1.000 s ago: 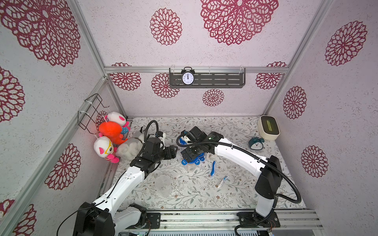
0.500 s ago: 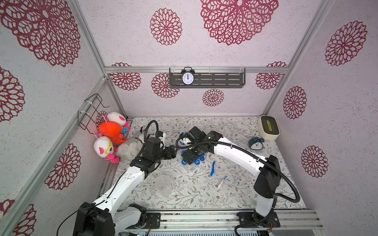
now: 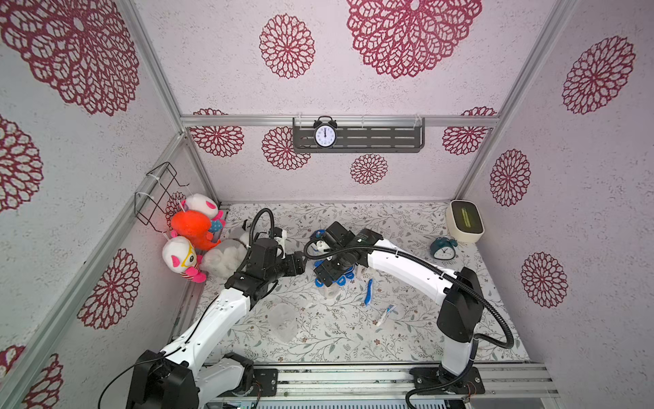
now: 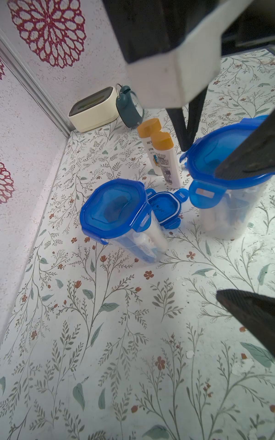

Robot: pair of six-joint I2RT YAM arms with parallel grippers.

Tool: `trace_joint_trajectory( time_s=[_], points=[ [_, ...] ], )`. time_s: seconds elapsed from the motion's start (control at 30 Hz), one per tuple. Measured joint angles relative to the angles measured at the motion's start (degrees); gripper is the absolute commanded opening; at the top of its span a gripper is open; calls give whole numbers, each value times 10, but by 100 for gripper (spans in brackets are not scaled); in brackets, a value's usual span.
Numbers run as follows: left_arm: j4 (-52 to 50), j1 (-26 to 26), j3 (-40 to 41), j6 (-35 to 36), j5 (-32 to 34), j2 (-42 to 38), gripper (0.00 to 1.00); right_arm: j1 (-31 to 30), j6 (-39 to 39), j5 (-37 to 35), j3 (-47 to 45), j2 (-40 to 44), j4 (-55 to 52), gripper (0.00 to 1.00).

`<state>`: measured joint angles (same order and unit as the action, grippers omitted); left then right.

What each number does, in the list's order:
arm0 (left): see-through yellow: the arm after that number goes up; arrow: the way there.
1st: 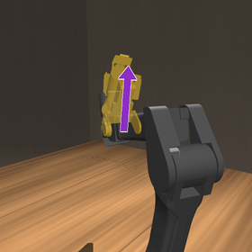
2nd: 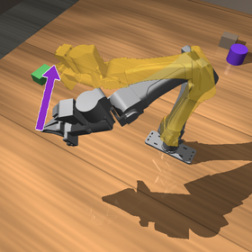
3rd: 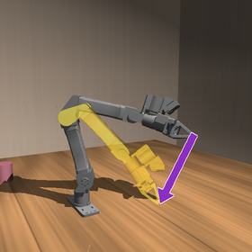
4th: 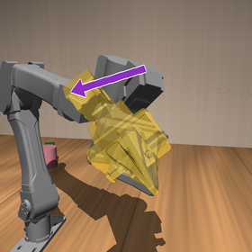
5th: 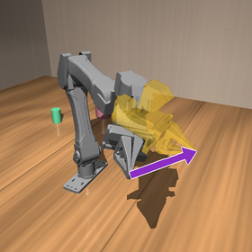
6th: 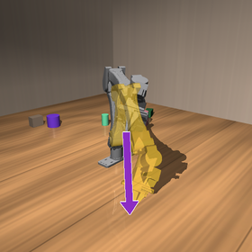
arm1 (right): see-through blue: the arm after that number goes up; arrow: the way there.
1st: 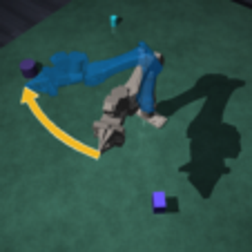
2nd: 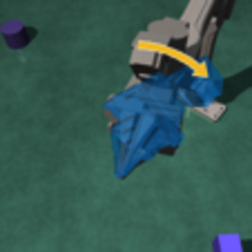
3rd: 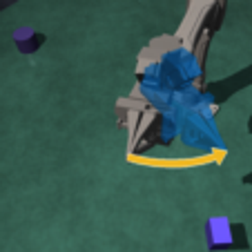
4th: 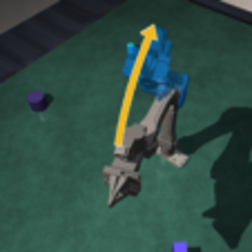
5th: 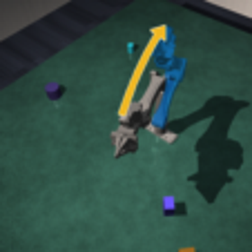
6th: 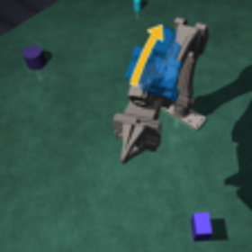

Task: Pack away toiletry kits
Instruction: Close the fastener on the container.

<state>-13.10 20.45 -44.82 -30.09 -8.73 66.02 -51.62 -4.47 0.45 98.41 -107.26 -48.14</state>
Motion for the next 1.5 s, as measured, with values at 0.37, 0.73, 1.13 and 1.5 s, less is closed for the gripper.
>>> trace_joint_trajectory(
  time_s=[0.37, 0.73, 1.13, 1.5],
  points=[
    [0, -2, 0, 0, 0, 0, 76, 2, -6, 7, -6, -3, 7, 99],
    [0, -3, 0, 0, 0, 0, 76, 8, -6, 20, -9, -6, 14, 85],
    [3, -5, 0, 0, -5, 0, 76, 9, -9, 23, -12, -7, 18, 99],
    [3, -5, 0, 8, -12, 0, 80, 9, -35, 31, -30, 14, 69, 99]
  ],
)
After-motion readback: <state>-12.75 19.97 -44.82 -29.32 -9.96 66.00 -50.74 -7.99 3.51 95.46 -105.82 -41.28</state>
